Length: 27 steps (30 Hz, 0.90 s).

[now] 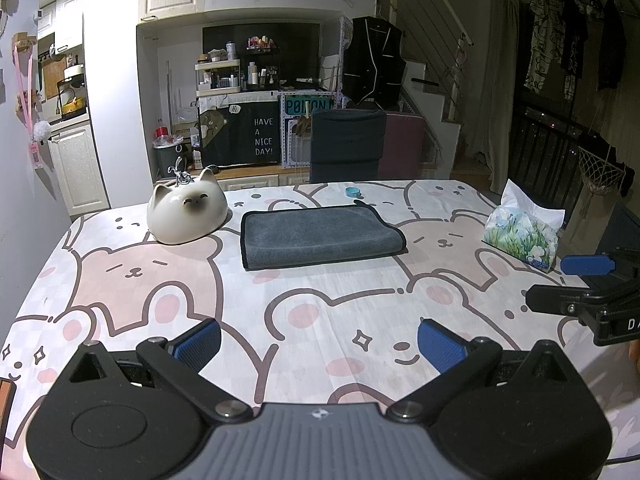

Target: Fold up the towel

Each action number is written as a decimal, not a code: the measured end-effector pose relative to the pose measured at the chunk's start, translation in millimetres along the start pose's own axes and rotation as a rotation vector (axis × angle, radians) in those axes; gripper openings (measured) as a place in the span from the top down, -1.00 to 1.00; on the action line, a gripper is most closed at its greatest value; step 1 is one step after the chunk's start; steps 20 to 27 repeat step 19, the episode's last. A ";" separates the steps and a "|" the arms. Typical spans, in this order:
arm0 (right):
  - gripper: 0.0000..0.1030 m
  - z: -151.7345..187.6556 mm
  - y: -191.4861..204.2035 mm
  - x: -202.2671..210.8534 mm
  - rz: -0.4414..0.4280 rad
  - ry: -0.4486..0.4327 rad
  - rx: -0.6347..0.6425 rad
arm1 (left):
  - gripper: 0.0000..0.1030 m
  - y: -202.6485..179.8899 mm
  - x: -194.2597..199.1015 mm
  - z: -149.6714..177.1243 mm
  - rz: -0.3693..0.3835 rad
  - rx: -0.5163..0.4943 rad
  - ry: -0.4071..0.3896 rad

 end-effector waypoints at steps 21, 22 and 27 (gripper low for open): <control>-0.99 0.1 1.0 -0.9 -0.003 -0.001 -0.002 | -1.00 -0.8 0.6 1.1 -0.005 0.001 -0.001; -0.99 0.1 1.0 -0.9 -0.003 -0.001 -0.002 | -1.00 -0.8 0.6 1.1 -0.005 0.001 -0.001; -0.99 0.1 1.0 -0.9 -0.003 -0.001 -0.002 | -1.00 -0.8 0.6 1.1 -0.005 0.001 -0.001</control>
Point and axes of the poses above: each gripper's, at about its wrist camera, not at the fingertips, and x roughly against the way its jaws point, y to its left, z to its underside, the point moved 8 cm from there along -x, roughly the way its jaws point, and after that the axes turned 8 degrees about -z, right-handed, at the moved point
